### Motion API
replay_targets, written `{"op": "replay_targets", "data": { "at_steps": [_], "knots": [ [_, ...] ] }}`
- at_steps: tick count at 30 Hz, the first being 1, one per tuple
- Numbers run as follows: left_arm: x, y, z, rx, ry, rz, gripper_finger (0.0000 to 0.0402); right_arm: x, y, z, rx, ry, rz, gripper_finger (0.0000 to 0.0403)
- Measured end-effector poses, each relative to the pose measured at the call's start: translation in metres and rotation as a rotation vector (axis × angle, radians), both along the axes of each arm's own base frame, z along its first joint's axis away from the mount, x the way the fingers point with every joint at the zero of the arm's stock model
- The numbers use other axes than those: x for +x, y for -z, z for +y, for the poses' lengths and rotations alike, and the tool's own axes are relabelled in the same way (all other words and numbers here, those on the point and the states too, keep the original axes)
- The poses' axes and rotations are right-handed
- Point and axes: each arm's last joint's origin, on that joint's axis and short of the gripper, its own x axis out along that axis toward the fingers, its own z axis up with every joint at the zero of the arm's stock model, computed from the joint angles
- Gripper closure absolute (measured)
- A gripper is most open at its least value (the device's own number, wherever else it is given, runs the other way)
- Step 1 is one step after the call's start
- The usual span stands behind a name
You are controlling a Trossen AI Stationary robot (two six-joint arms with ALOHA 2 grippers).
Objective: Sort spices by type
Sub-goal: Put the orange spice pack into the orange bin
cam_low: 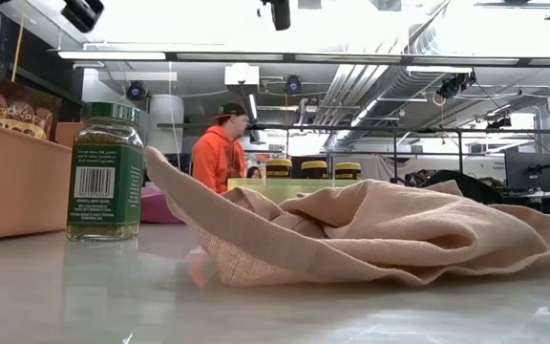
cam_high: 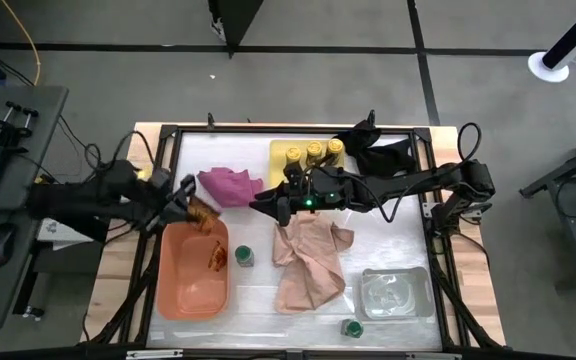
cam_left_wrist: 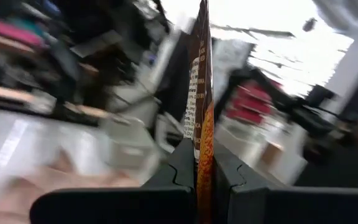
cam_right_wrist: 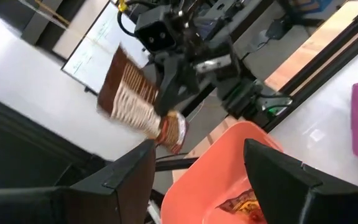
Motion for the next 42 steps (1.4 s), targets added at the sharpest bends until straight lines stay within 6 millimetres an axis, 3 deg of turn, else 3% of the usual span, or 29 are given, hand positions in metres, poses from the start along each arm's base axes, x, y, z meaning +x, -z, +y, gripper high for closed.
{"op": "replay_targets", "data": {
  "at_steps": [7, 19, 28, 35, 42],
  "knots": [
    [-0.014, 0.012, -0.024, -0.036, 0.133, 0.138, 0.0401, -0.001, 0.000, 0.007, 0.043, -0.057, 0.003, 0.0165],
    [-0.028, 0.043, -0.040, 0.169, 0.203, 0.414, 0.0401, -0.005, 0.000, 0.035, 0.041, -0.021, 0.001, 0.0165],
    [-0.025, 0.030, -0.047, 0.135, 0.263, 0.270, 0.0401, -0.005, 0.000, 0.034, 0.077, 0.000, 0.002, 0.0165],
    [-0.023, 0.071, -0.058, 0.036, 0.328, 0.329, 0.0401, -0.005, 0.000, 0.034, 0.109, 0.016, 0.001, 0.0165],
    [-0.028, 0.077, -0.054, -0.035, 0.276, 0.161, 0.0401, -0.005, 0.000, 0.033, 0.106, 0.056, -0.003, 0.0165]
  ]
}}
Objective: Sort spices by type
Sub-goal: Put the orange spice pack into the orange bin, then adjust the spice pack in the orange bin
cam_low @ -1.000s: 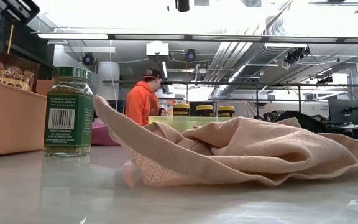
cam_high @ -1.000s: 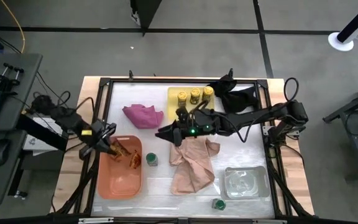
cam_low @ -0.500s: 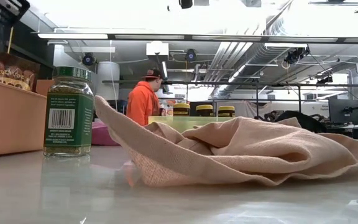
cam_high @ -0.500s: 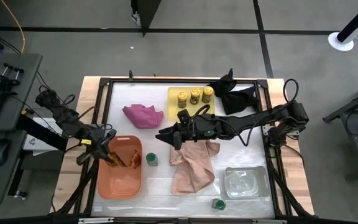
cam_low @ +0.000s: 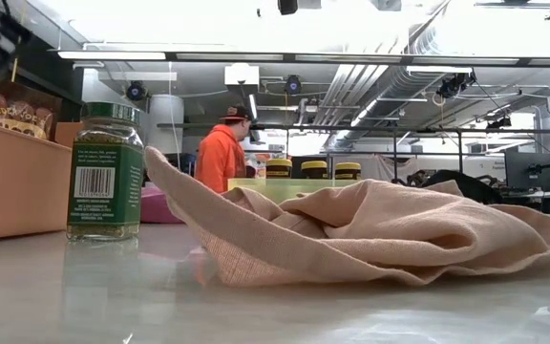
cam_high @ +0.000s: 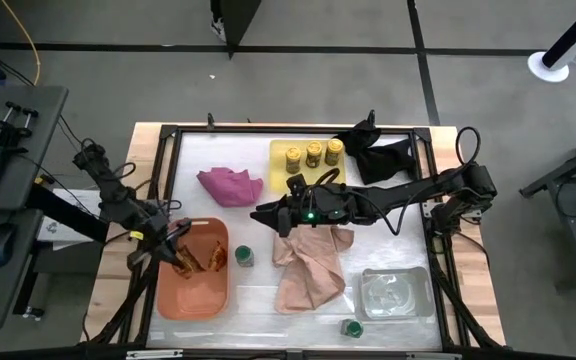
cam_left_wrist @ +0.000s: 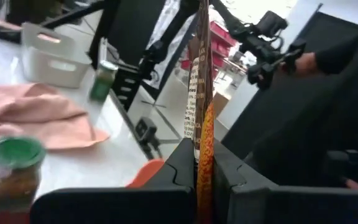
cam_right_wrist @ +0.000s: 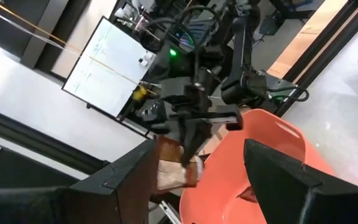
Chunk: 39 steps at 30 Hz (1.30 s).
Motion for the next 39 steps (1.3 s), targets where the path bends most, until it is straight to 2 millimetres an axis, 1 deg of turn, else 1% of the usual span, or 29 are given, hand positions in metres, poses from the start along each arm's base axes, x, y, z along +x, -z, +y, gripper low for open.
{"op": "replay_targets", "data": {
  "at_steps": [4, 6, 10, 13, 18, 21, 26, 36, 38, 39],
  "knots": [
    [-0.004, 0.020, 0.002, -0.036, 0.007, 0.017, 0.0401, 0.000, 0.000, 0.000, 0.016, 0.004, -0.004, 0.0165],
    [-0.004, 0.027, 0.003, -0.044, -0.009, 0.011, 0.0401, 0.000, 0.000, 0.000, 0.014, 0.023, -0.006, 0.0165],
    [-0.003, 0.032, 0.003, 0.037, -0.041, 0.011, 0.0401, 0.000, -0.002, -0.001, 0.015, 0.033, -0.017, 0.0165],
    [-0.004, 0.041, 0.004, 0.111, -0.041, 0.064, 0.0401, 0.000, -0.002, -0.001, 0.014, 0.047, -0.020, 0.0165],
    [-0.004, 0.043, 0.004, 0.180, -0.042, 0.041, 0.0401, 0.000, -0.002, -0.002, 0.009, 0.063, -0.020, 0.0165],
    [-0.004, 0.043, 0.005, 0.186, -0.049, 0.037, 0.0391, 0.000, -0.002, -0.002, 0.006, 0.071, -0.020, 0.0165],
    [-0.003, 0.043, 0.004, 0.215, -0.052, 0.030, 0.0352, 0.000, -0.002, -0.002, 0.005, 0.071, -0.019, 0.0165],
    [0.000, 0.047, 0.002, 0.255, -0.057, 0.069, 0.0224, 0.000, -0.001, -0.002, 0.003, 0.064, -0.015, 0.0165],
    [0.000, 0.045, 0.002, 0.239, -0.061, 0.072, 0.0204, 0.000, -0.001, -0.001, 0.005, 0.048, -0.015, 0.0165],
    [-0.001, 0.041, 0.002, 0.231, -0.064, 0.063, 0.0195, 0.000, -0.001, -0.001, 0.006, 0.041, -0.014, 0.0165]
  ]
}}
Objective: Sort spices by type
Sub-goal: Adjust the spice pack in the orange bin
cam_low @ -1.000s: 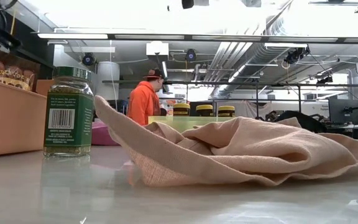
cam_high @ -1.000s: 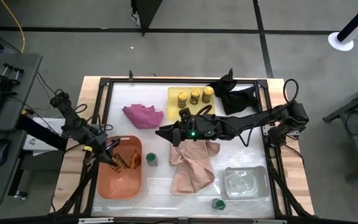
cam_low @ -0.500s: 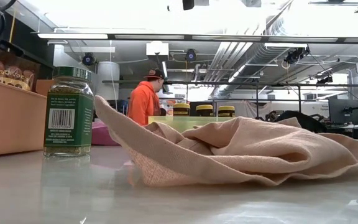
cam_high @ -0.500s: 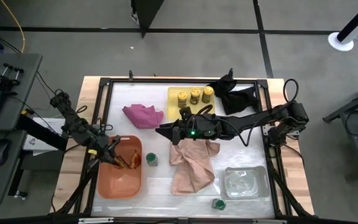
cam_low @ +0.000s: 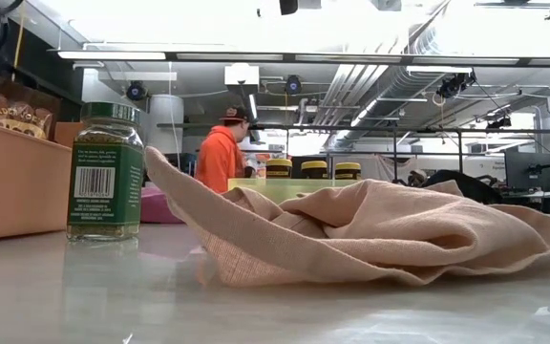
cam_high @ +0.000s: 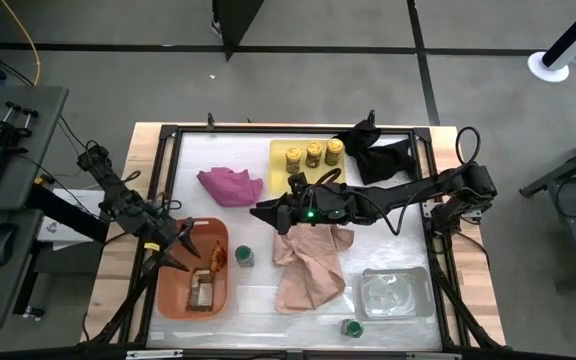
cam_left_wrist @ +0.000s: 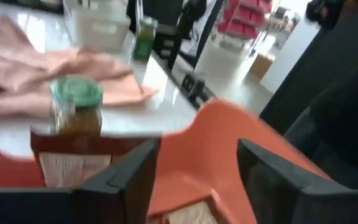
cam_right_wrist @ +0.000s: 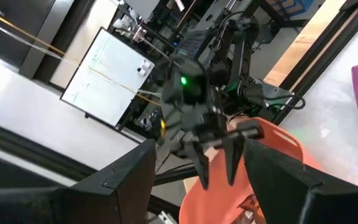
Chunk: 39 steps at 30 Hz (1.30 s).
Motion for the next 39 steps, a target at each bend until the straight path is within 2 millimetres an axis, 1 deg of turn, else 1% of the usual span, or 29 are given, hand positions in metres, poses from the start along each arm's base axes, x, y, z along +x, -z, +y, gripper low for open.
{"op": "replay_targets", "data": {
  "at_steps": [4, 9, 13, 15, 18, 20, 21, 23, 24, 26, 27, 28, 31, 34, 36, 39],
  "knots": [
    [-0.003, -0.028, 0.005, -0.004, -0.046, -0.089, 0.0172, 0.000, 0.000, 0.001, -0.005, -0.024, 0.001, 0.0165],
    [-0.007, -0.063, 0.015, 0.068, -0.156, -0.140, 0.0165, 0.000, 0.000, 0.001, -0.059, -0.030, 0.003, 0.0165],
    [-0.003, -0.082, 0.014, 0.101, -0.215, -0.123, 0.0164, 0.000, 0.000, -0.001, -0.088, -0.028, 0.005, 0.0165],
    [0.002, -0.086, 0.009, 0.117, -0.218, -0.092, 0.0164, 0.000, 0.000, -0.002, -0.103, -0.028, 0.006, 0.0165],
    [0.014, -0.084, -0.004, 0.185, -0.158, -0.024, 0.0169, 0.001, 0.000, -0.003, -0.126, -0.040, 0.007, 0.0165],
    [0.024, -0.080, -0.014, 0.252, -0.134, 0.014, 0.0185, 0.001, 0.000, -0.005, -0.129, -0.053, 0.007, 0.0165],
    [0.029, -0.079, -0.019, 0.286, -0.126, 0.023, 0.0200, 0.001, 0.000, -0.006, -0.129, -0.060, 0.007, 0.0165],
    [0.041, -0.077, -0.029, 0.351, -0.118, 0.039, 0.0244, 0.001, 0.001, -0.006, -0.133, -0.061, 0.013, 0.0165],
    [0.046, -0.074, -0.033, 0.387, -0.118, 0.060, 0.0274, 0.001, 0.001, -0.006, -0.143, -0.062, 0.018, 0.0165],
    [0.059, -0.070, -0.040, 0.445, -0.127, 0.108, 0.0346, 0.001, 0.002, -0.006, -0.162, -0.066, 0.031, 0.0165],
    [0.065, -0.068, -0.042, 0.460, -0.135, 0.135, 0.0373, 0.001, 0.003, -0.006, -0.165, -0.070, 0.037, 0.0165],
    [0.071, -0.067, -0.044, 0.463, -0.150, 0.161, 0.0385, 0.001, 0.004, -0.006, -0.166, -0.078, 0.043, 0.0165],
    [0.087, -0.064, -0.047, 0.486, -0.161, 0.213, 0.0392, 0.001, 0.006, -0.005, -0.167, -0.107, 0.070, 0.0165],
    [0.097, -0.057, -0.047, 0.485, -0.168, 0.282, 0.0399, 0.000, 0.008, -0.005, -0.170, -0.116, 0.092, 0.0165],
    [0.098, -0.049, -0.044, 0.494, -0.164, 0.371, 0.0400, 0.000, 0.009, -0.005, -0.171, -0.125, 0.098, 0.0165],
    [0.090, -0.040, -0.037, 0.501, -0.197, 0.515, 0.0401, 0.000, 0.009, -0.004, -0.171, -0.146, 0.099, 0.0165]
  ]
}}
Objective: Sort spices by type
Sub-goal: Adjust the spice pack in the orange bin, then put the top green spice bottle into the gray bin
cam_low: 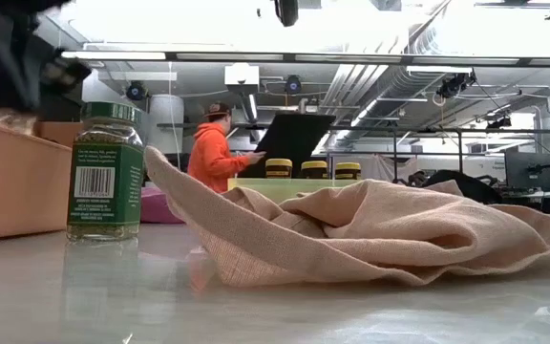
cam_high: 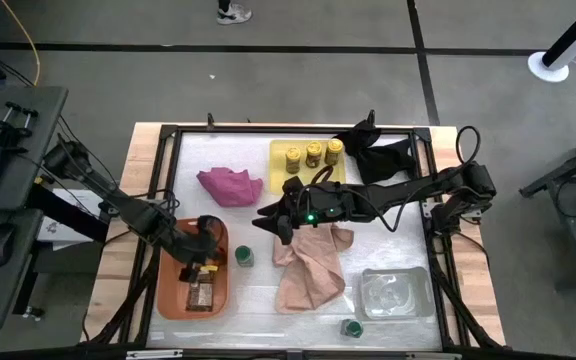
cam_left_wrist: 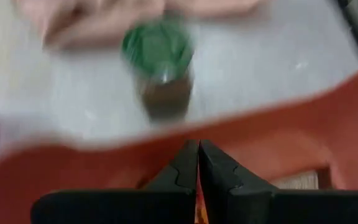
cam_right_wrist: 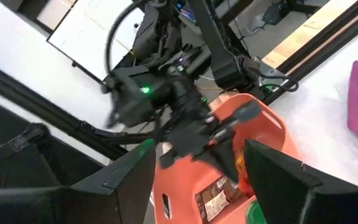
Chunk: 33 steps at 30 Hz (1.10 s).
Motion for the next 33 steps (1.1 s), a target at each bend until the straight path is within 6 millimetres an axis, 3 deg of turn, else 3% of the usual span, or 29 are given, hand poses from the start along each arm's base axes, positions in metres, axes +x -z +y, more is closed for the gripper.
{"op": "replay_targets", "data": {
  "at_steps": [9, 12, 18, 25, 30, 33],
  "knots": [
    [-0.037, -0.022, 0.021, -0.031, -0.207, 0.267, 0.0401, 0.000, 0.001, 0.000, -0.019, -0.018, 0.011, 0.0165],
    [-0.037, -0.038, 0.022, -0.076, -0.206, 0.207, 0.0401, 0.000, 0.002, 0.000, -0.021, -0.018, 0.016, 0.0165],
    [-0.018, -0.070, 0.018, -0.101, -0.131, -0.112, 0.0401, 0.004, 0.010, -0.004, 0.002, -0.018, 0.048, 0.0165],
    [-0.008, -0.075, 0.025, -0.070, -0.137, -0.200, 0.0398, 0.024, 0.024, 0.000, -0.066, -0.062, 0.039, 0.0165],
    [-0.016, -0.084, 0.036, -0.124, -0.206, -0.235, 0.0360, 0.050, 0.029, 0.009, -0.225, -0.121, 0.092, 0.0165],
    [-0.024, -0.103, 0.041, -0.185, -0.231, -0.298, 0.0321, 0.065, 0.028, 0.011, -0.336, -0.159, 0.157, 0.0165]
  ]
}}
